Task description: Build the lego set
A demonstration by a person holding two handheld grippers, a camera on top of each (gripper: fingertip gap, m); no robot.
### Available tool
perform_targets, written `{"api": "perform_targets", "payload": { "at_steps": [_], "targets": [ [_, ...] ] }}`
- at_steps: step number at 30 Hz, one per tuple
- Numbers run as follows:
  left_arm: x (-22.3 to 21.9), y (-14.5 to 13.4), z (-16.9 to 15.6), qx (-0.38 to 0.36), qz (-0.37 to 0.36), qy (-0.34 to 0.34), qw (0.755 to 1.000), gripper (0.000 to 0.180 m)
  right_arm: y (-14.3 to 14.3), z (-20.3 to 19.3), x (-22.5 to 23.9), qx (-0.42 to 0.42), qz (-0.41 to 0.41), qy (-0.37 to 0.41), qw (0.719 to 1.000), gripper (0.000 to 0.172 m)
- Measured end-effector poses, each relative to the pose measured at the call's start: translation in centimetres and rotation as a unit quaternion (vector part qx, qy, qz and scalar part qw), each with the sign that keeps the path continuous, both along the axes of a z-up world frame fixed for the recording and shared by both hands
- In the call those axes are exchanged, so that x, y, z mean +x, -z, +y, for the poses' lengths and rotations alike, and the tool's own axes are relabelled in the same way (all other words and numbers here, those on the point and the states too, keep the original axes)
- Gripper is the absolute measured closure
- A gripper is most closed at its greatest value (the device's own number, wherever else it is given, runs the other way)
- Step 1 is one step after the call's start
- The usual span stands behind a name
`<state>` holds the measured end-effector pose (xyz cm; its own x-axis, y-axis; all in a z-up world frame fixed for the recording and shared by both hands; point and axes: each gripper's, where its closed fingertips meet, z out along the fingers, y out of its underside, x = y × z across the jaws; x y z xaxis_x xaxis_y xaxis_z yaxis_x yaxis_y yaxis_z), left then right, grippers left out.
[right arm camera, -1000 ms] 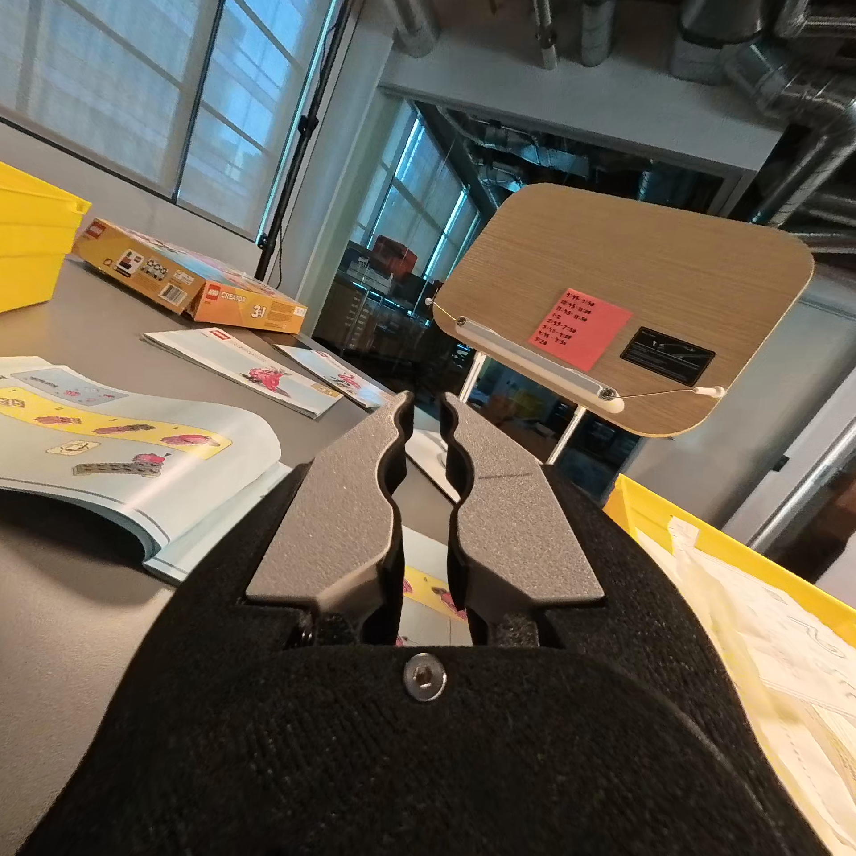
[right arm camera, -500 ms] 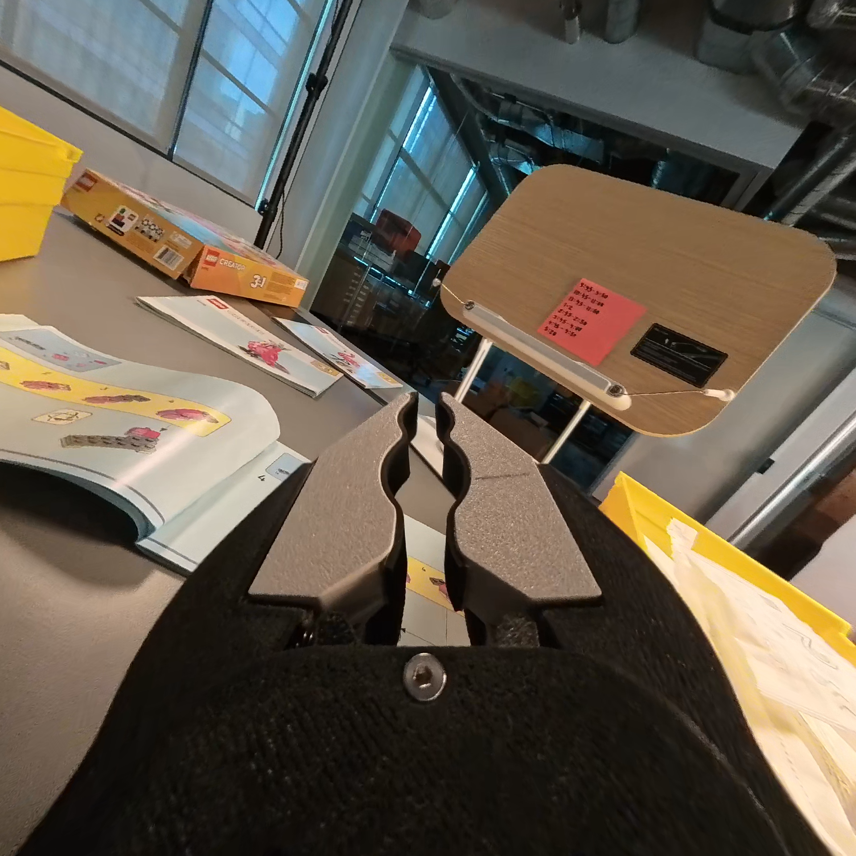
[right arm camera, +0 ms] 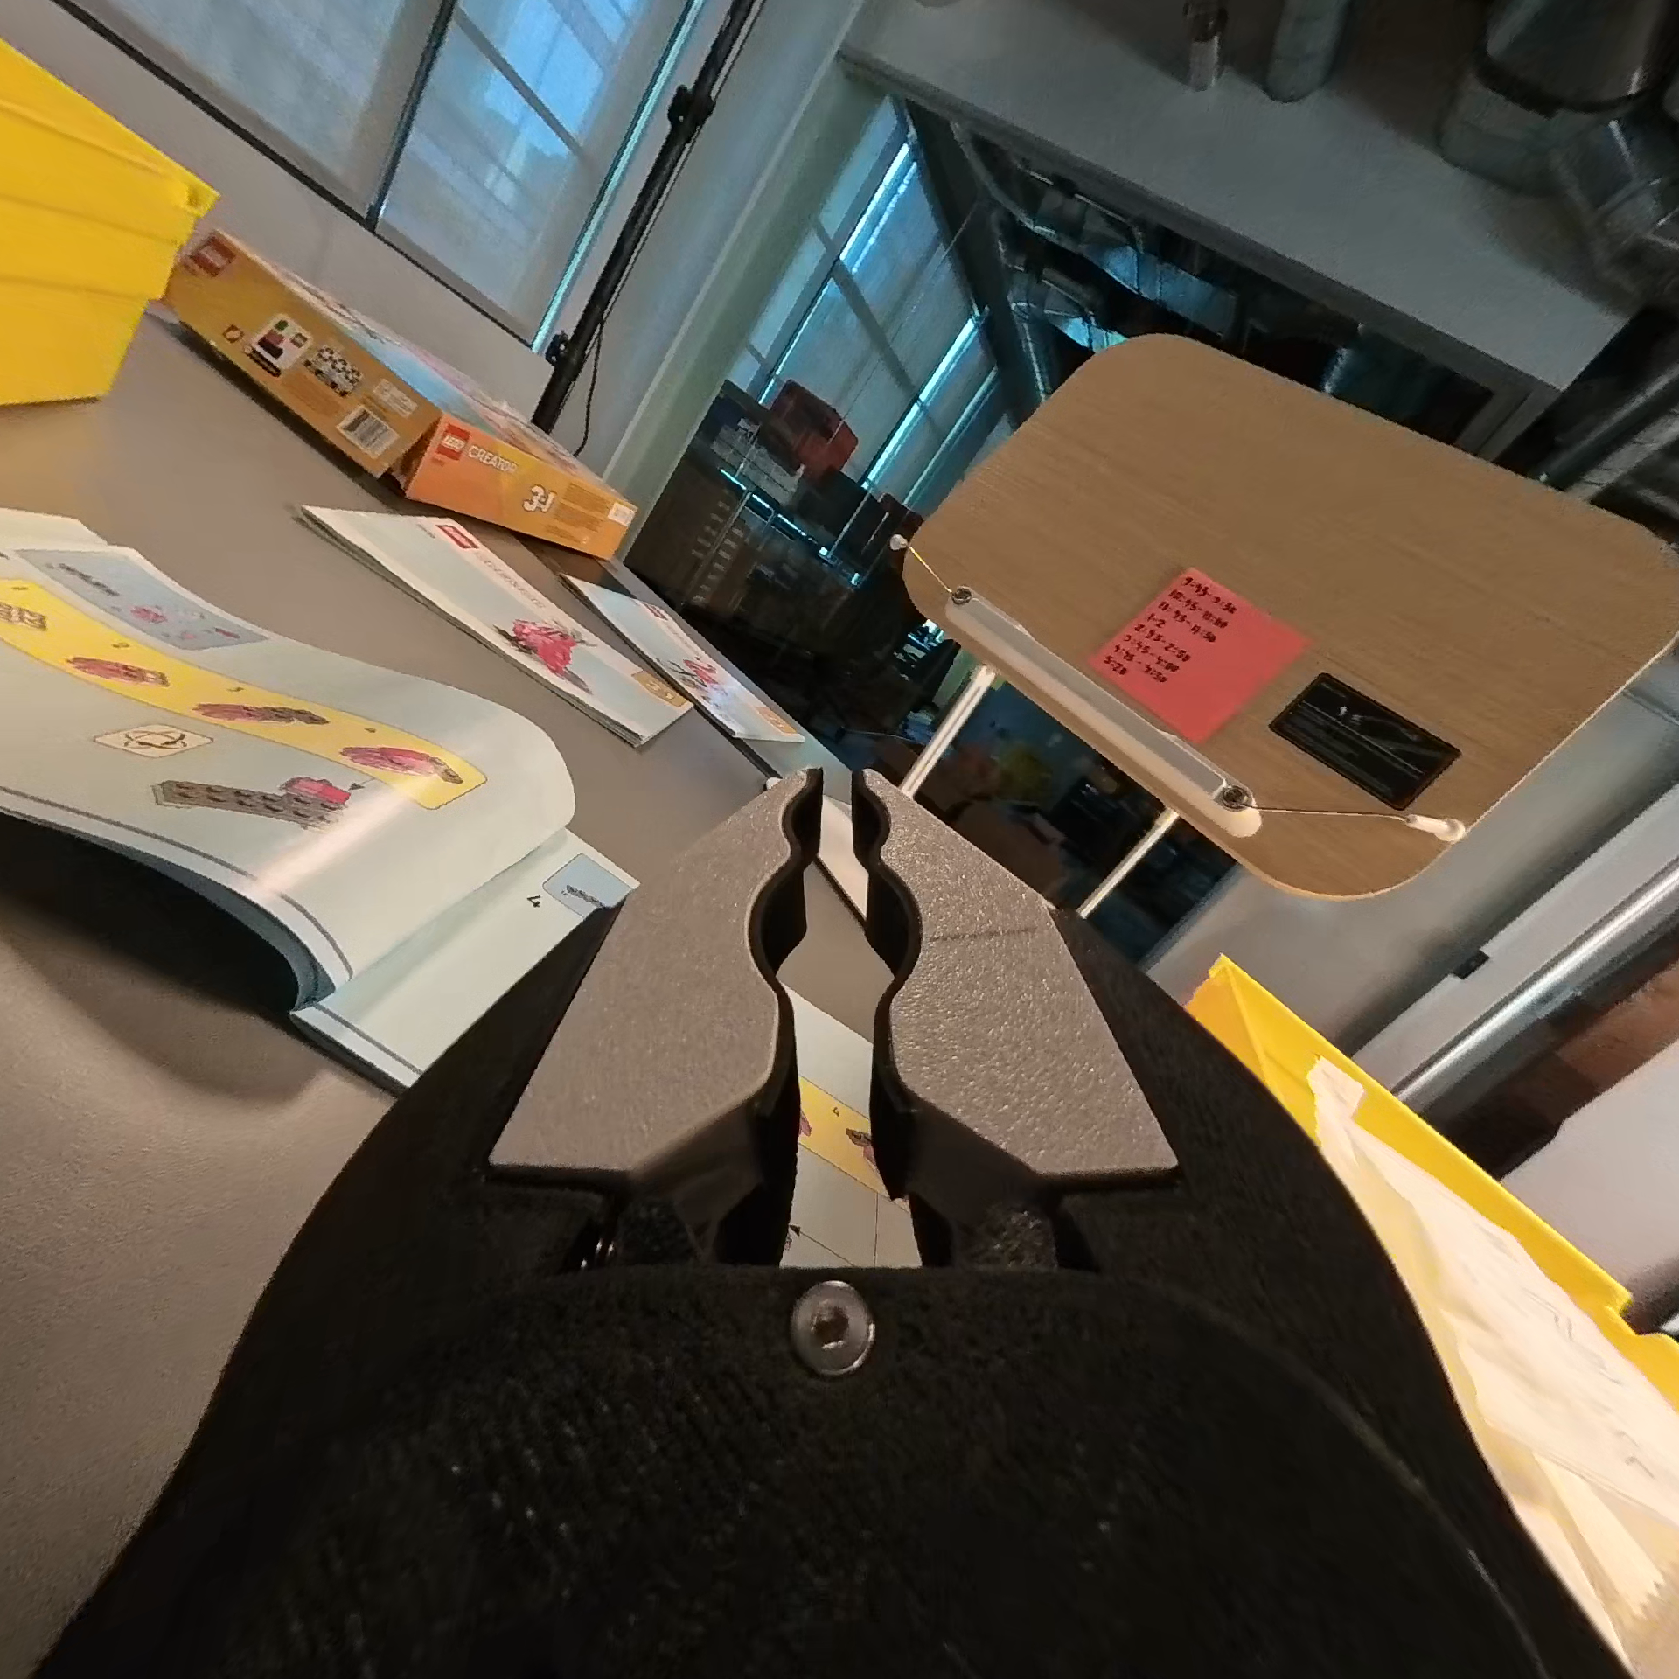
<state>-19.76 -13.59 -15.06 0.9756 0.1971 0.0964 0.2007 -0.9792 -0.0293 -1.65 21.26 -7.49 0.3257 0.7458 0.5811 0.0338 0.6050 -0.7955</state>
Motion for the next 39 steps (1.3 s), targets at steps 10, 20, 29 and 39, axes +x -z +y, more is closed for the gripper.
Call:
{"api": "perform_targets", "payload": {
  "at_steps": [10,20,29,39],
  "targets": [
    [-4.5,-0.9,-1.1,-0.109,0.051,-0.011,0.993,0.18,0.3,-0.5,-0.2,0.013,-0.013,-0.006,1.0,0.168],
    [-9.8,-1.1,1.1,-0.078,0.118,-0.089,0.986,0.144,0.7,-1.1,-0.5,0.028,-0.026,-0.018,0.999,0.169],
    [-11.1,0.3,3.7,-0.019,0.059,-0.118,0.991,0.164,1.2,-1.5,-0.8,0.045,-0.043,-0.025,0.998,0.17],
    [-8.6,2.5,-0.8,-0.168,0.004,-0.158,0.973,0.143,1.6,-1.7,-1.0,0.045,-0.051,-0.031,0.997,0.17]
  ]
}}
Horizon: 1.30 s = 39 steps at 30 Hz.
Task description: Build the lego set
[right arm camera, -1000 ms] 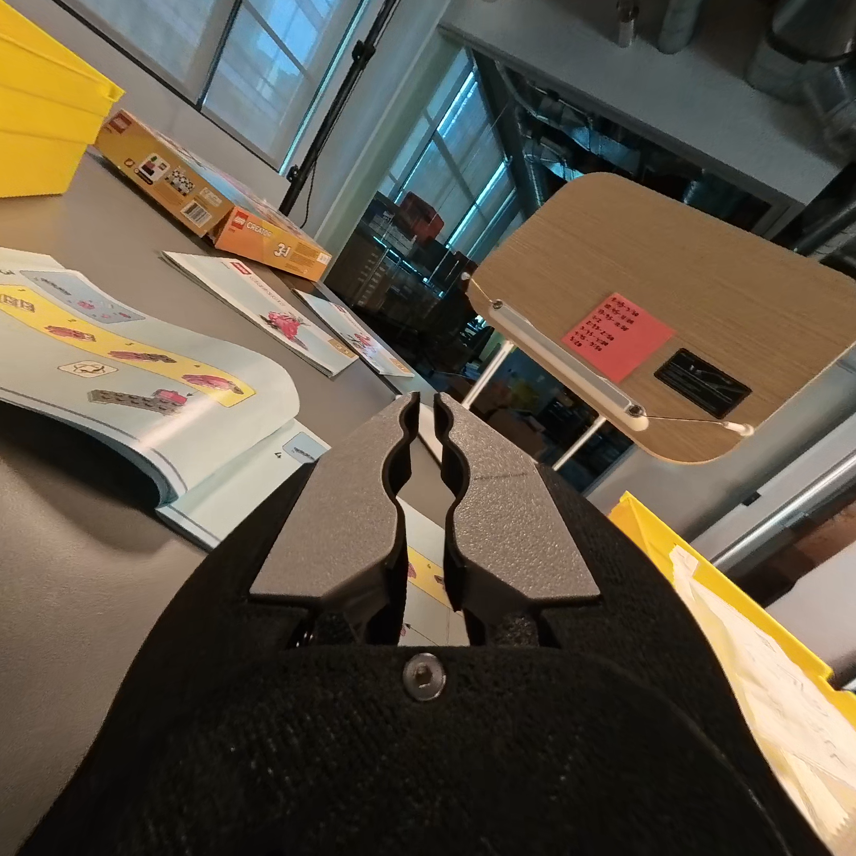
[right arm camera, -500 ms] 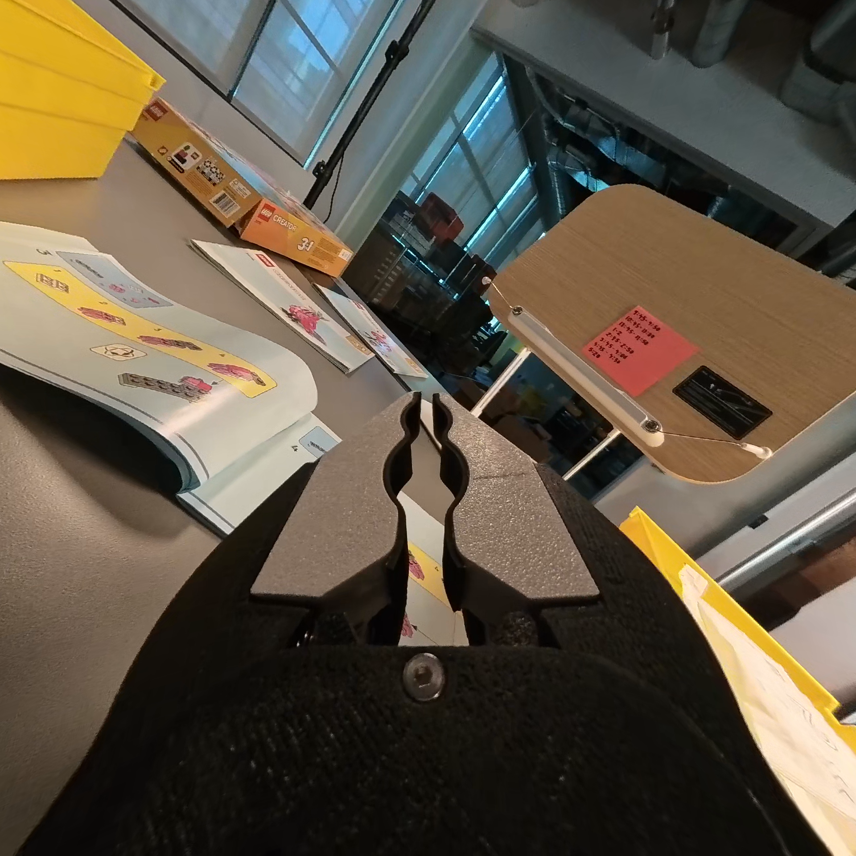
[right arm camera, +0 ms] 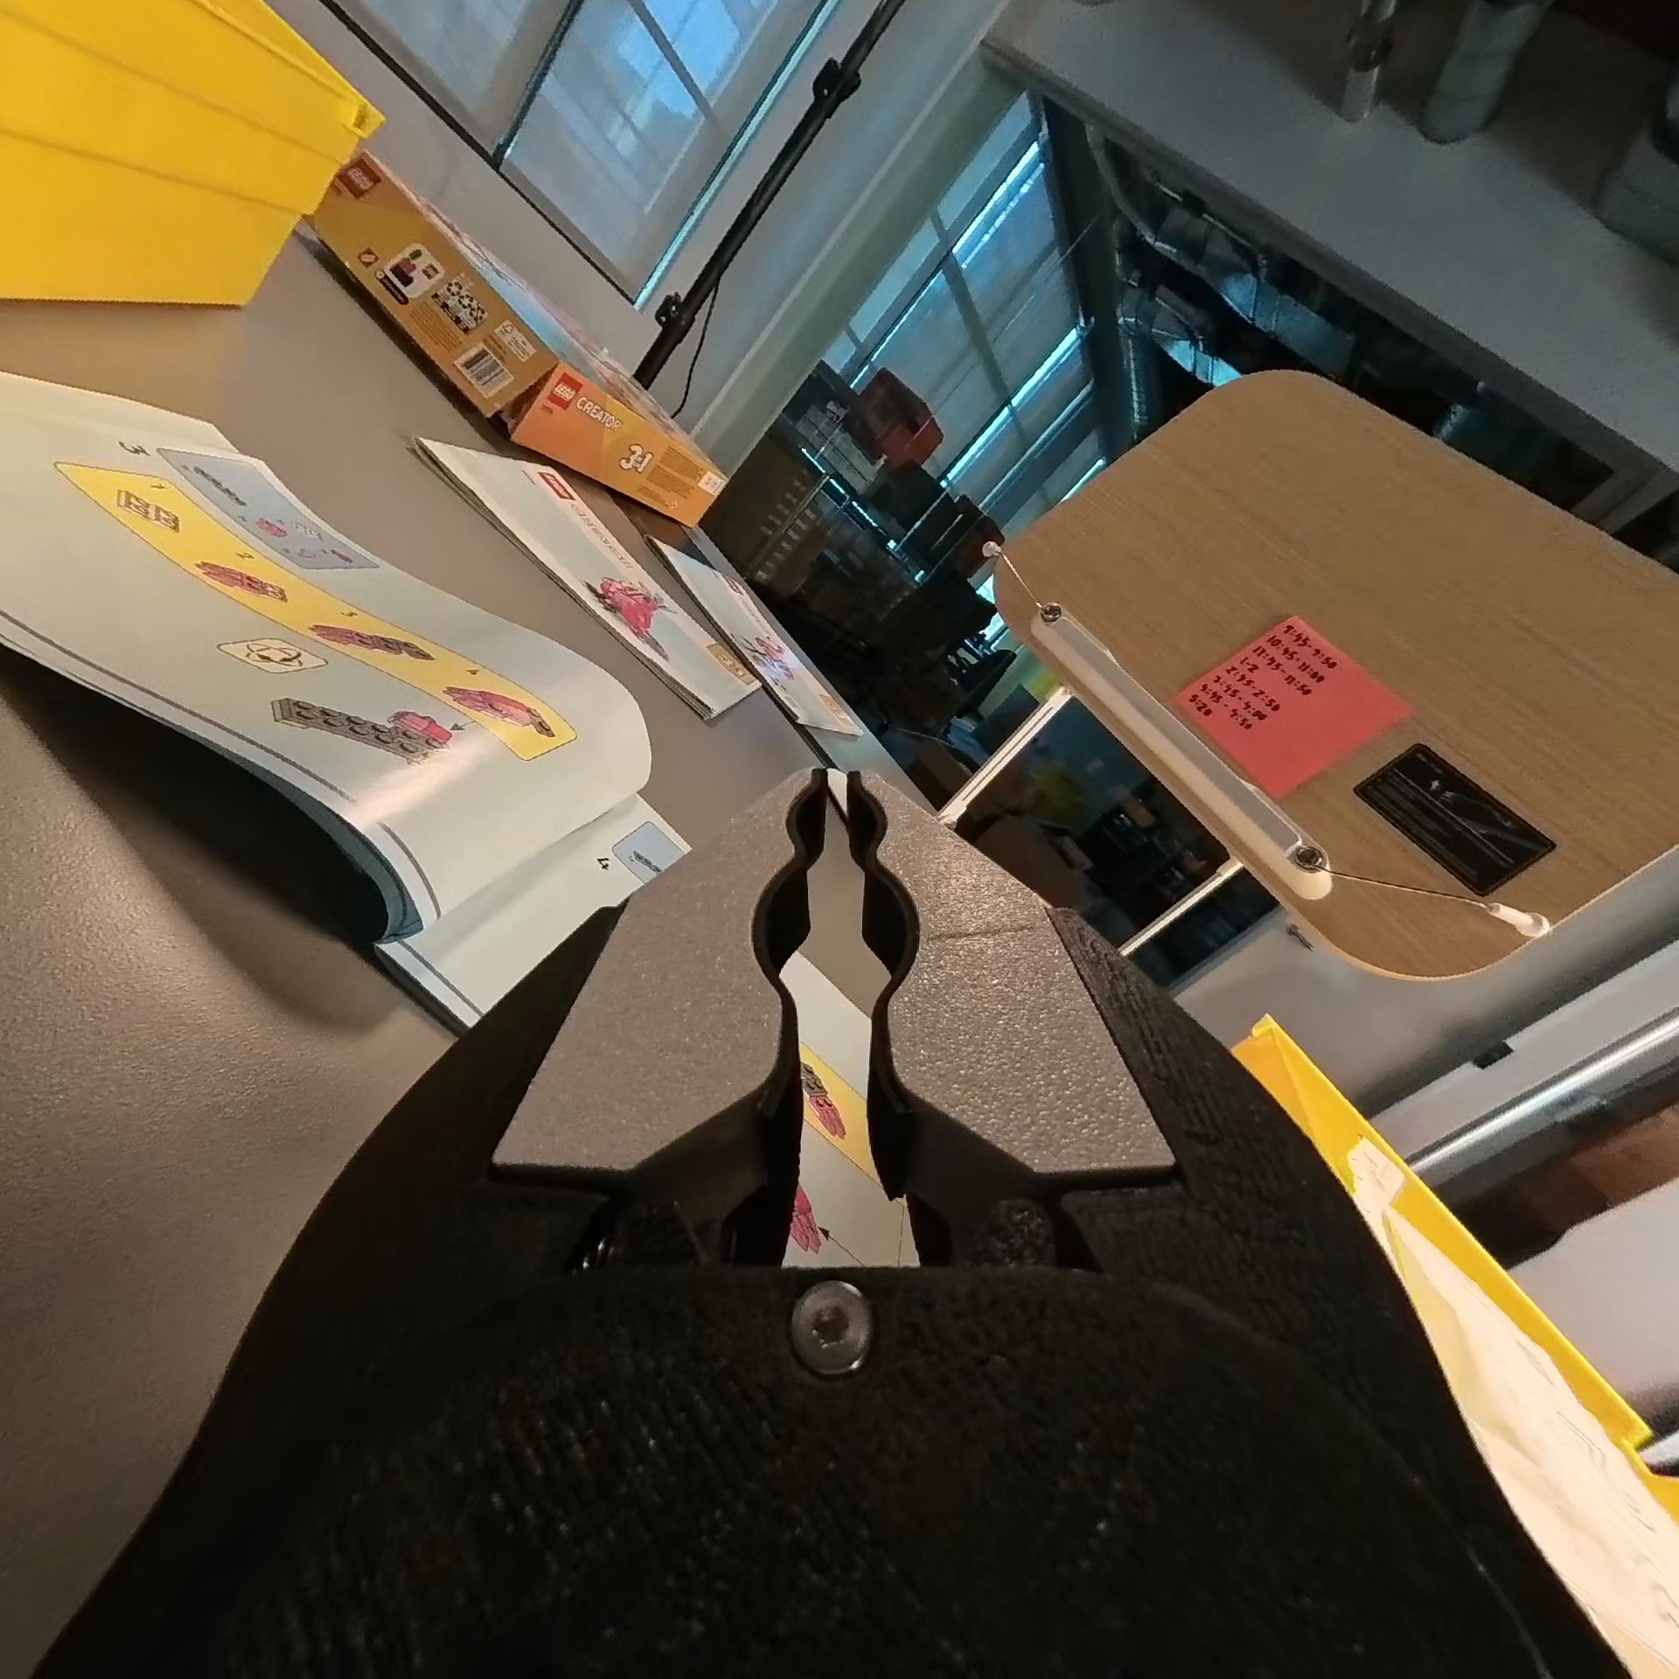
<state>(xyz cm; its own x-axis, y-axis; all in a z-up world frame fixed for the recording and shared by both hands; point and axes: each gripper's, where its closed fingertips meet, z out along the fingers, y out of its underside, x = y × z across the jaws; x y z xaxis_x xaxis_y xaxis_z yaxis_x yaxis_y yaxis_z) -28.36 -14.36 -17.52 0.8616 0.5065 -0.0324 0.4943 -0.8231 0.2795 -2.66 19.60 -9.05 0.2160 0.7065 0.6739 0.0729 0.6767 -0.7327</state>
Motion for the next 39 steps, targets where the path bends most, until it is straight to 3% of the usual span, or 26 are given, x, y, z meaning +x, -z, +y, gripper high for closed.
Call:
{"api": "perform_targets", "payload": {
  "at_steps": [3,9,14,18,19,22,30,37,39],
  "targets": [
    [0.7,0.1,0.4,0.019,-0.023,-0.006,1.0,0.144,0.0,0.0,0.0,0.0,0.0,-0.001,1.0,0.17],
    [4.3,-0.8,5.6,0.177,-0.119,0.007,0.977,0.151,0.1,0.0,0.0,0.0,-0.002,-0.001,1.0,0.17],
    [4.0,-3.8,10.5,0.32,-0.064,0.055,0.944,0.135,0.1,0.0,0.0,0.0,-0.002,-0.001,1.0,0.17],
    [3.4,-4.3,12.1,0.338,0.008,0.114,0.934,0.115,0.1,-0.1,0.0,0.001,-0.003,-0.002,1.0,0.17],
    [3.1,-4.3,12.3,0.336,0.028,0.133,0.932,0.117,0.1,-0.1,0.0,0.002,-0.003,-0.003,1.0,0.17],
    [3.0,-4.7,13.7,0.373,0.057,0.162,0.912,0.149,0.2,-0.2,0.0,0.003,-0.005,-0.005,1.0,0.17],
    [3.6,-0.5,10.3,0.249,0.008,0.155,0.956,0.151,0.2,-0.3,-0.1,0.001,-0.006,-0.007,1.0,0.17],
    [-0.7,-0.7,3.8,0.111,0.094,0.104,0.984,0.152,0.3,-0.3,-0.2,0.001,-0.008,-0.008,1.0,0.17],
    [-1.8,-1.5,3.9,0.134,0.12,0.096,0.979,0.154,0.3,-0.3,-0.2,0.001,-0.007,-0.009,1.0,0.17]
  ]
}}
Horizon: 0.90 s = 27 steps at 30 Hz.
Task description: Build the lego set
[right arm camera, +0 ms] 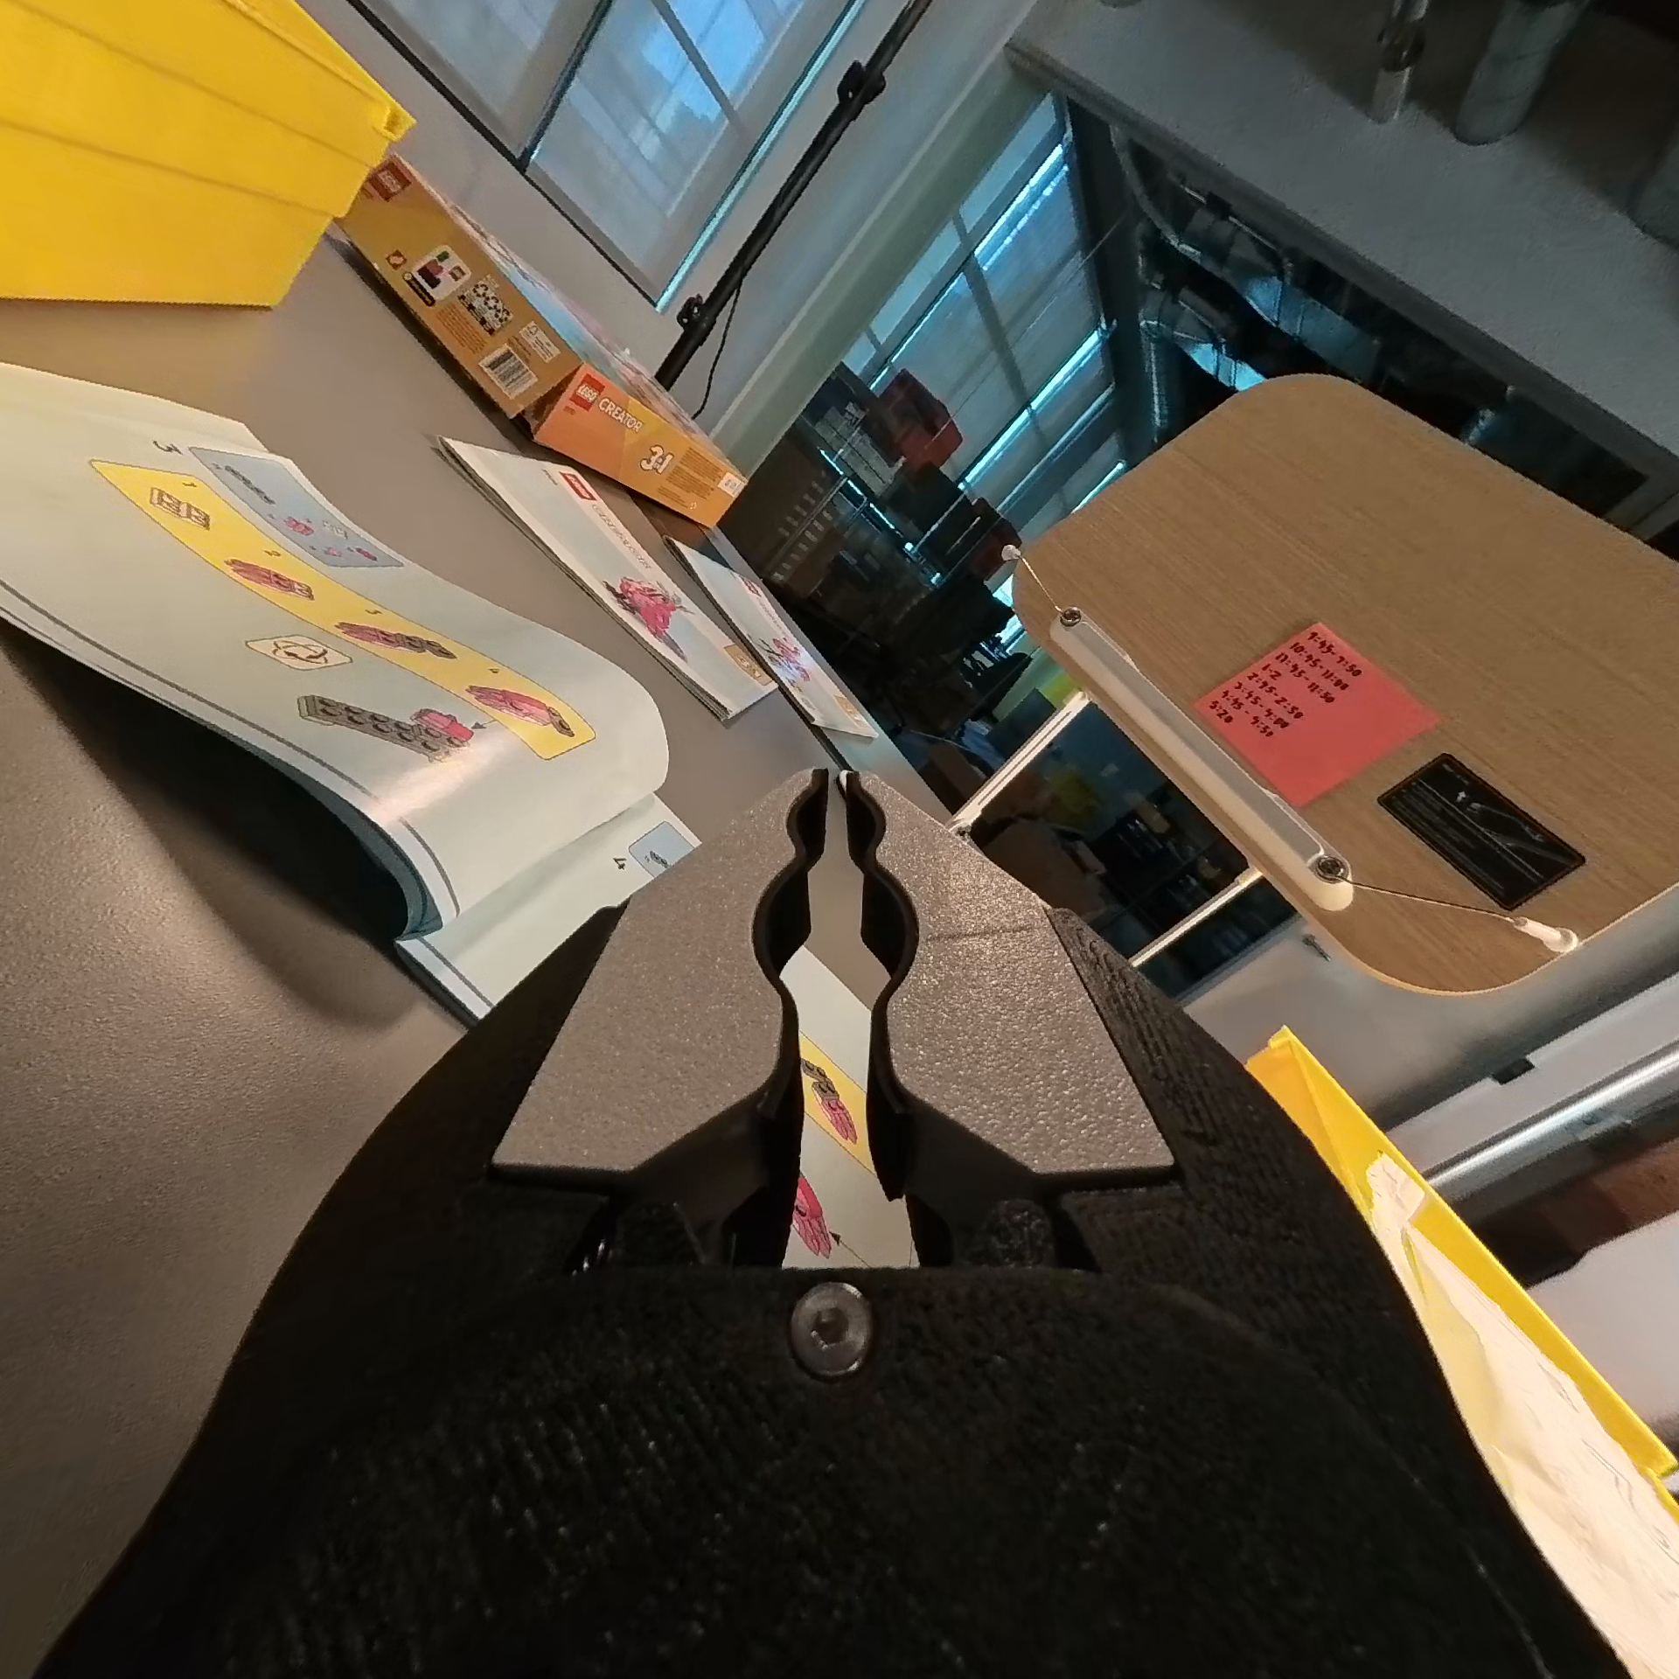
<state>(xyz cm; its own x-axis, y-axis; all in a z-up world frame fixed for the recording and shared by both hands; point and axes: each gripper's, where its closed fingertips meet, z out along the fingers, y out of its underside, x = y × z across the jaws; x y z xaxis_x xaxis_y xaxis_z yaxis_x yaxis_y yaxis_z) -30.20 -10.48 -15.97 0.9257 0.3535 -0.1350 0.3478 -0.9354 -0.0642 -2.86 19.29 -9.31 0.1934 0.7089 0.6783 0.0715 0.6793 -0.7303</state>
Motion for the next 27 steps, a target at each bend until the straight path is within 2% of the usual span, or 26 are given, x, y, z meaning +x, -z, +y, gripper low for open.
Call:
{"api": "perform_targets", "payload": {
  "at_steps": [3,5,9,10,17,20,21,22,23,25,27],
  "targets": [
    [1.0,-1.9,3.8,0.136,-0.039,0.017,0.99,0.152,0.0,0.0,0.0,-0.001,0.001,0.0,1.0,0.17],
    [2.0,-2.3,5.2,0.174,-0.065,0.04,0.982,0.148,0.0,0.0,0.0,0.0,0.0,0.0,1.0,0.17],
    [2.6,-0.6,5.6,0.133,-0.066,0.064,0.987,0.122,0.0,0.0,0.0,0.0,-0.001,0.0,1.0,0.17],
    [2.7,-0.1,5.5,0.119,-0.066,0.064,0.989,0.12,0.0,0.0,0.0,0.0,-0.001,0.0,1.0,0.17],
    [3.8,1.3,5.1,0.081,-0.095,0.051,0.991,0.137,0.1,-0.1,0.0,0.0,-0.002,-0.001,1.0,0.171],
    [2.1,1.8,2.7,0.013,-0.045,0.041,0.998,0.139,0.1,-0.1,0.0,0.0,-0.003,-0.003,1.0,0.171],
    [1.7,1.6,2.5,0.016,-0.034,0.034,0.999,0.146,0.1,-0.1,0.0,0.0,-0.003,-0.003,1.0,0.171],
    [1.3,1.3,2.1,0.013,-0.022,0.029,0.999,0.145,0.1,-0.1,0.0,0.0,-0.003,-0.004,1.0,0.171],
    [1.4,0.9,2.4,0.029,-0.021,0.034,0.999,0.142,0.1,-0.1,0.0,-0.001,-0.003,-0.004,1.0,0.17],
    [4.1,-0.7,4.5,0.119,-0.079,0.05,0.988,0.135,0.1,-0.1,0.0,-0.001,-0.003,-0.003,1.0,0.17],
    [7.3,-2.2,5.8,0.178,-0.138,0.079,0.971,0.11,0.1,-0.1,0.0,-0.003,-0.002,-0.004,1.0,0.17]
  ]
}}
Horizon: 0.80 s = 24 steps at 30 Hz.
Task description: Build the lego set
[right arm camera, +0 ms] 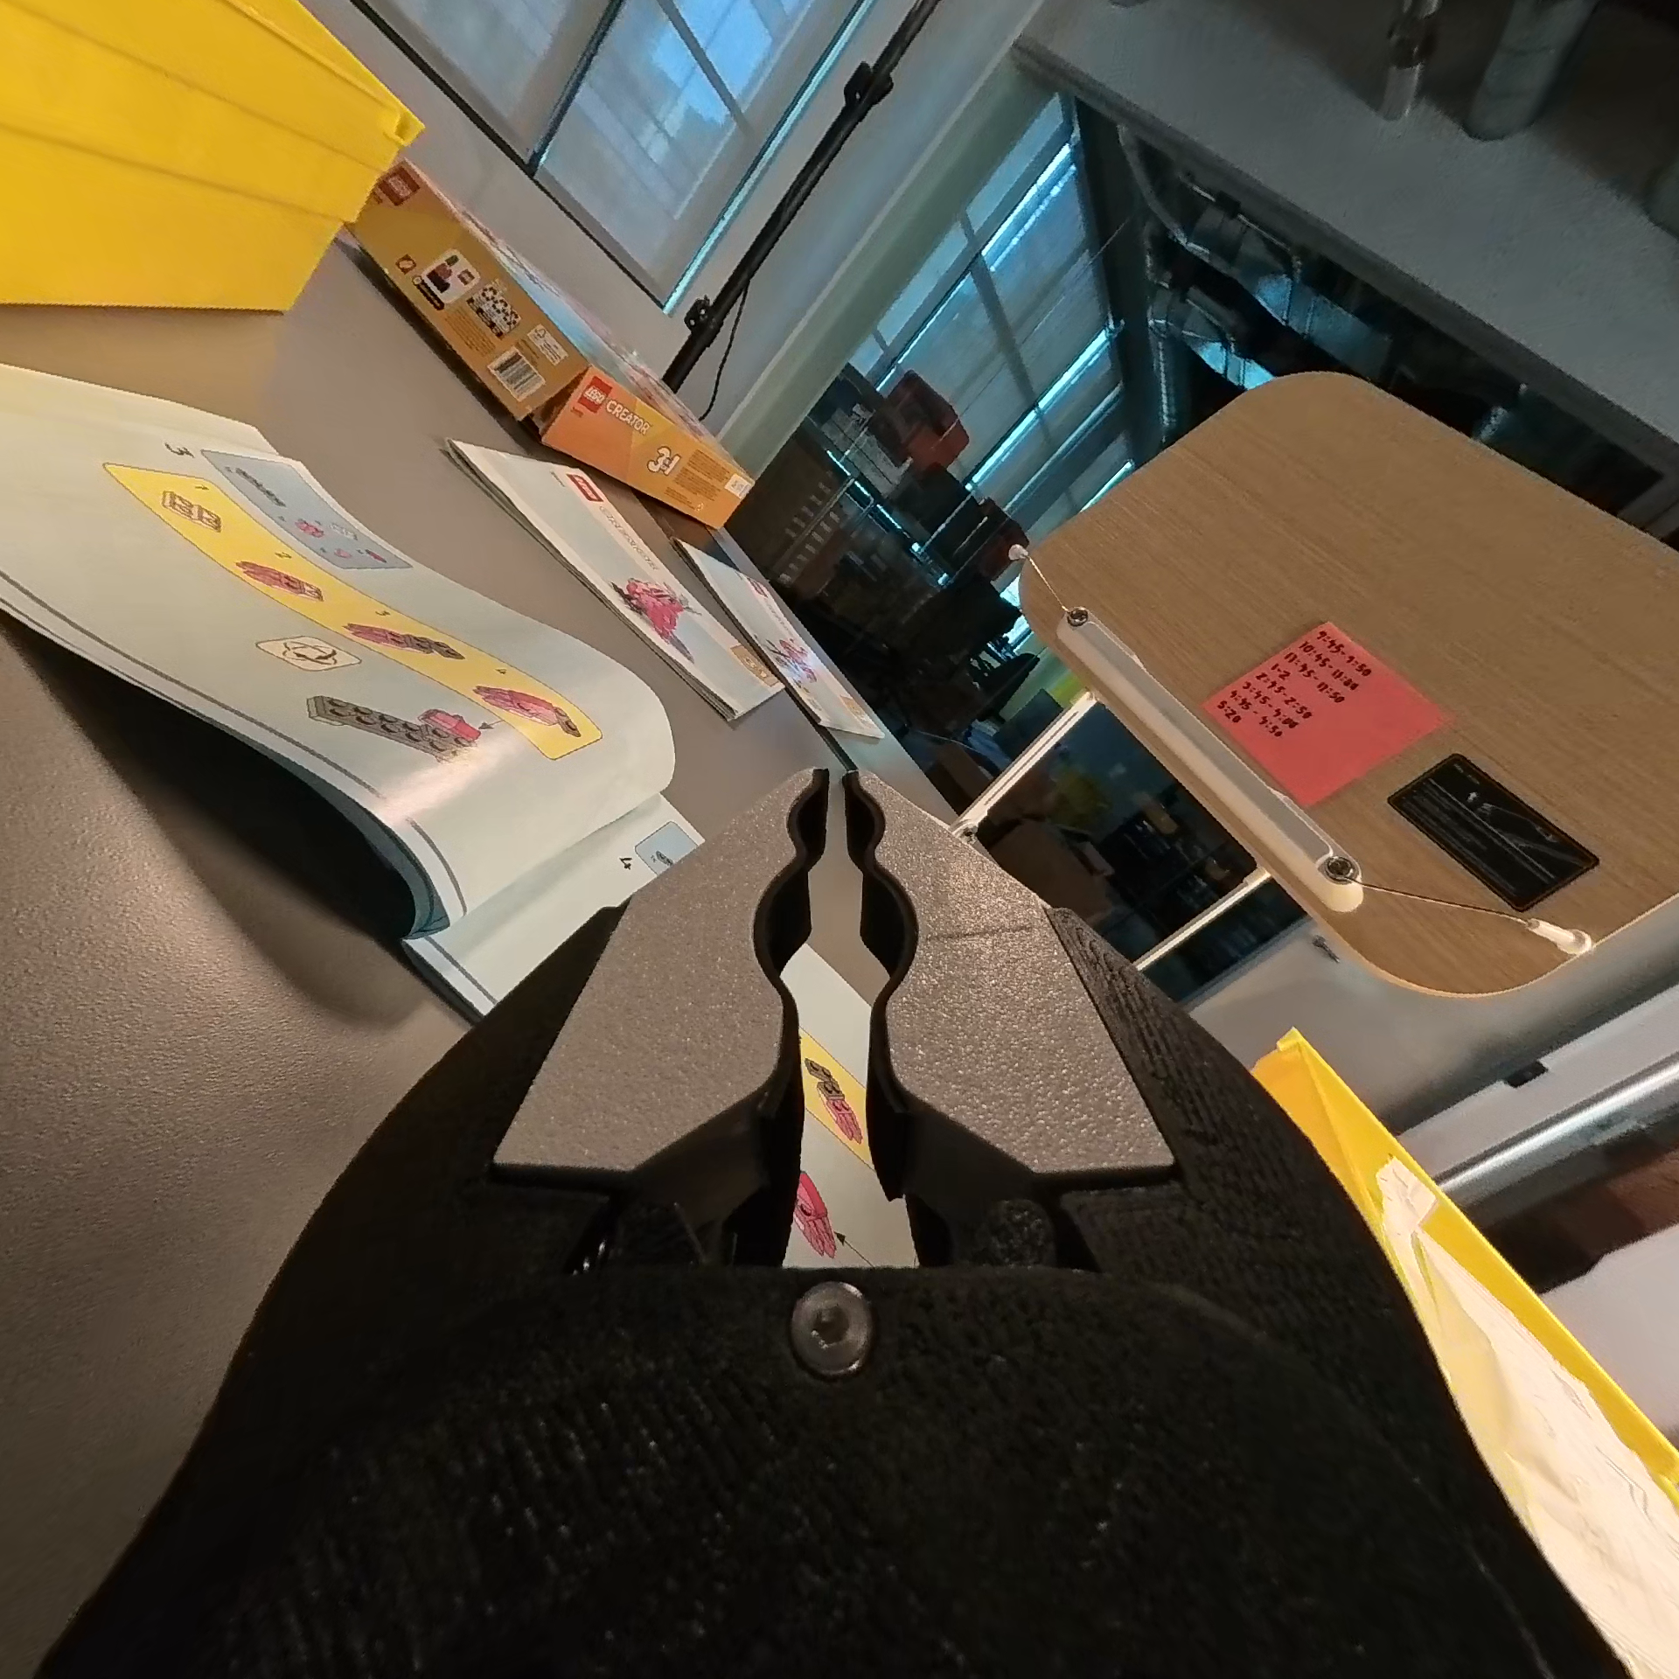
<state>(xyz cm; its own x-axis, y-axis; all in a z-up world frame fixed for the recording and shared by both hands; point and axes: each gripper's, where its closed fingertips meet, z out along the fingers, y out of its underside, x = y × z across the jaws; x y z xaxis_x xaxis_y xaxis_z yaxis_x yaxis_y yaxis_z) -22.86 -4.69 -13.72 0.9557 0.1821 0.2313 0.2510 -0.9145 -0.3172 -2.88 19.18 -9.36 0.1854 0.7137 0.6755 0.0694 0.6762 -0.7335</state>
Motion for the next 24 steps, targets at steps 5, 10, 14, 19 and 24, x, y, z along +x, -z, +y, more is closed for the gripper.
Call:
{"api": "perform_targets", "payload": {
  "at_steps": [5,10,14,19,24],
  "targets": [
    [3.0,2.2,-3.0,-0.097,0.075,0.088,0.988,0.027,0.0,0.0,0.0,-0.001,0.0,0.0,1.0,0.17],
    [5.0,4.4,-4.4,-0.149,0.107,0.135,0.974,0.024,0.1,-0.1,0.0,0.003,-0.003,-0.001,1.0,0.171],
    [4.5,5.3,-4.4,-0.163,0.124,0.14,0.969,0.023,0.2,-0.1,0.0,0.005,-0.005,0.0,1.0,0.171],
    [1.6,5.1,-4.1,-0.167,0.163,0.118,0.965,0.024,0.2,0.0,0.0,0.004,-0.005,0.001,1.0,0.17],
    [-4.4,2.9,-3.2,-0.126,0.269,0.035,0.954,0.038,0.2,0.0,-0.1,0.004,-0.006,0.001,1.0,0.171]
  ]
}}
